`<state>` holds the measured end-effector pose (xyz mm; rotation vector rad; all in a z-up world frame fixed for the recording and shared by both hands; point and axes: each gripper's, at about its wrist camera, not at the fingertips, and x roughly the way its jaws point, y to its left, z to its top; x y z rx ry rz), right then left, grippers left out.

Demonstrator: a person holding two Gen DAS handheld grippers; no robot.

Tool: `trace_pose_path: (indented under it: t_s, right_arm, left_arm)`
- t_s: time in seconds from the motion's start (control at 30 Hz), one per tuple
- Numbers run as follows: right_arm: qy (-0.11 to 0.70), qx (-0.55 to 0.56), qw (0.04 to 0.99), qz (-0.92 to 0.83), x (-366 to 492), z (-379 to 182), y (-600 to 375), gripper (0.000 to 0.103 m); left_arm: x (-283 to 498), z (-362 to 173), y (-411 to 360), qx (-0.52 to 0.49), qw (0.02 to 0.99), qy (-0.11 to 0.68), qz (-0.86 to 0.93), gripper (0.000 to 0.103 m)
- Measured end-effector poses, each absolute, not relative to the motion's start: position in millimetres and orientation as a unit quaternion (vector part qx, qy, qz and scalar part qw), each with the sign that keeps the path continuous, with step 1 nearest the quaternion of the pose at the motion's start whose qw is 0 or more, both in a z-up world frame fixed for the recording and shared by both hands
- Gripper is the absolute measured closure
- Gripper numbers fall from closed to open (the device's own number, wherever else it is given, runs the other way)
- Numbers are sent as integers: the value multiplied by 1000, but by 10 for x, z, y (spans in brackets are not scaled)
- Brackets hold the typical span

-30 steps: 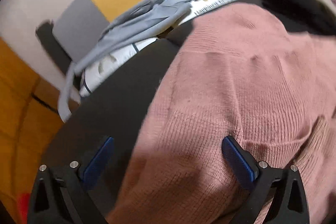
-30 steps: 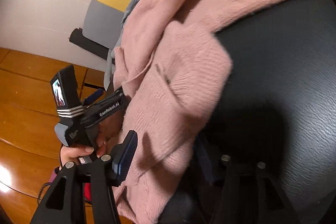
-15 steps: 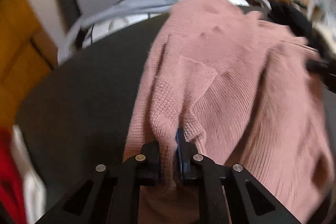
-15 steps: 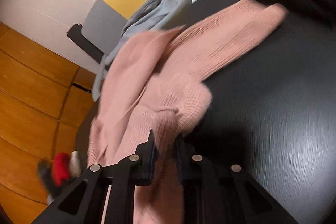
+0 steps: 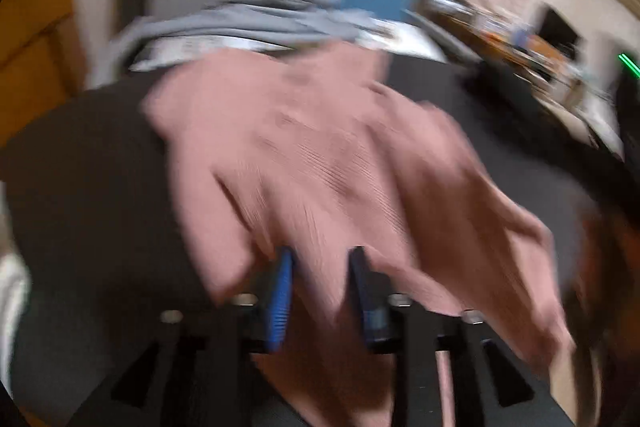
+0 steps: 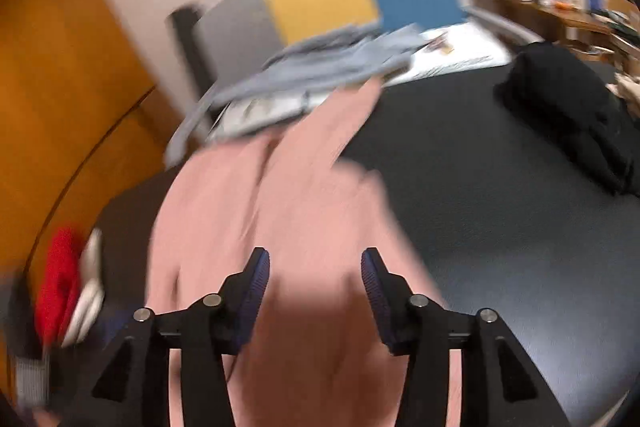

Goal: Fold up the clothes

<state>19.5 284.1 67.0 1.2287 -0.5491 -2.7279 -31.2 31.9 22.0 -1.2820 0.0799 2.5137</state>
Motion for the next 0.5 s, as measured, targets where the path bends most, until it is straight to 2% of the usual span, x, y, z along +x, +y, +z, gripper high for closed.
trace_pose_path:
  t_s: [0.03, 0.1, 0.17, 0.2, 0.27, 0.3, 0.33, 0.37, 0.4, 0.43, 0.47, 0.5]
  right_arm:
    - [-179, 418, 61, -888, 282, 612, 2764, 54]
    - [-168, 445, 71, -877, 436, 458, 2635, 54]
    - [-131, 468, 83, -870, 523, 296, 2494, 54]
    - [-105, 480, 93, -866, 536, 209, 2417, 53]
    - [-52, 503, 113, -855, 562, 35, 2263, 53]
    - [-45, 490, 116, -863, 604, 25, 2264, 53]
    - [-38, 478, 119, -870, 647, 15, 2264, 53]
    - [-44, 473, 124, -871, 659, 0, 2290, 55]
    - [-41, 469, 125, -873, 669, -4, 2312, 63]
    - [-31, 464, 123, -877, 677, 7, 2344, 74]
    - [-22, 459, 121, -880, 685, 18, 2376, 80]
    - [-12, 454, 119, -883, 693, 29, 2408, 90]
  left_arm:
    - [-465, 213, 294, -448, 137, 19, 883, 39]
    - [-658, 143, 339, -460, 108, 9, 881, 36]
    - [-847, -35, 449, -492, 91, 23, 866, 23]
    - [-880, -124, 515, -502, 83, 32, 860, 22]
    - [-912, -243, 608, -514, 61, 39, 855, 12]
    - [-902, -255, 623, -514, 46, 32, 856, 12]
    - [-888, -263, 637, -519, 35, 23, 854, 15]
    - [-880, -254, 650, -524, 30, 17, 851, 24]
    - [-854, -233, 672, -530, 30, 12, 848, 31]
    - [-808, -197, 715, -534, 25, 15, 845, 47]
    - [-795, -172, 763, -535, 16, 26, 844, 62]
    - [-762, -181, 872, -536, 4, 59, 842, 68]
